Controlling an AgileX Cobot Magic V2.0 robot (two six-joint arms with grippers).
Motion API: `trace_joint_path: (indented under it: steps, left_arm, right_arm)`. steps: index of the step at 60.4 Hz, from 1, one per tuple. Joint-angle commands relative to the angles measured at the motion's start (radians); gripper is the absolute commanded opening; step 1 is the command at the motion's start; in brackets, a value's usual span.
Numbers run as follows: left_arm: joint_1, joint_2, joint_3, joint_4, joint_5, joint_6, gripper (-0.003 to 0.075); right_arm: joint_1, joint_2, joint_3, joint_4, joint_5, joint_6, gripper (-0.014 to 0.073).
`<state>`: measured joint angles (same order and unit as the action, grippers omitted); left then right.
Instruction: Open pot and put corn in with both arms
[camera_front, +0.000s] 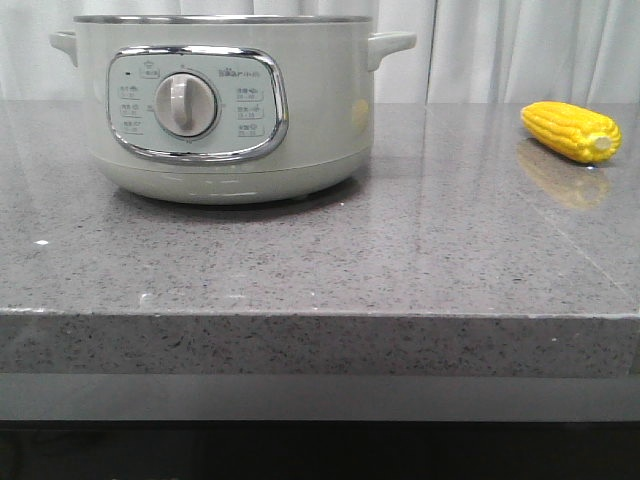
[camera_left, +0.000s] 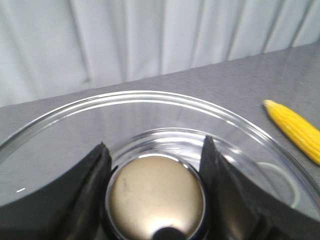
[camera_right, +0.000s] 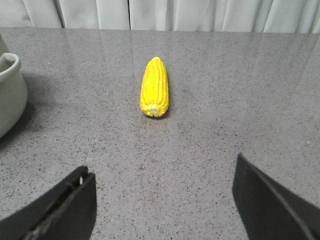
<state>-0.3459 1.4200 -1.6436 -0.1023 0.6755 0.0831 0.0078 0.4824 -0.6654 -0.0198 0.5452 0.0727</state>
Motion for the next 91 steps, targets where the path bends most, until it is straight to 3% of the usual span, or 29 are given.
trace_joint_path:
  steps: [1, 15, 30, 39, 61, 91]
  left_arm:
    - [0.062, -0.099, -0.014, -0.001, -0.073, -0.008, 0.0249]
    - [0.155, -0.306, 0.220, -0.001, -0.086, -0.008, 0.0249]
    - [0.156, -0.523, 0.496, 0.001, -0.134, -0.008, 0.0249]
    - [0.156, -0.617, 0.579, 0.001, -0.136, -0.008, 0.0249]
    - [0.156, -0.659, 0.595, 0.001, -0.136, -0.008, 0.0249]
    - [0.156, -0.659, 0.595, 0.001, -0.136, -0.008, 0.0248]
  right_arm:
    - [-0.004, 0.013, -0.025, -0.001, -0.072, -0.006, 0.0577]
    - [-0.004, 0.013, -0.025, -0.001, -0.057, -0.006, 0.0577]
    - [-0.004, 0.067, -0.025, 0.000, -0.021, -0.006, 0.0577]
    - [-0.004, 0.141, -0.058, 0.005, -0.006, -0.006, 0.0577]
    - [-0.004, 0.450, -0.277, 0.005, 0.034, -0.006, 0.0577]
    - [-0.004, 0.935, -0.704, 0.005, 0.258, -0.006, 0.0577]
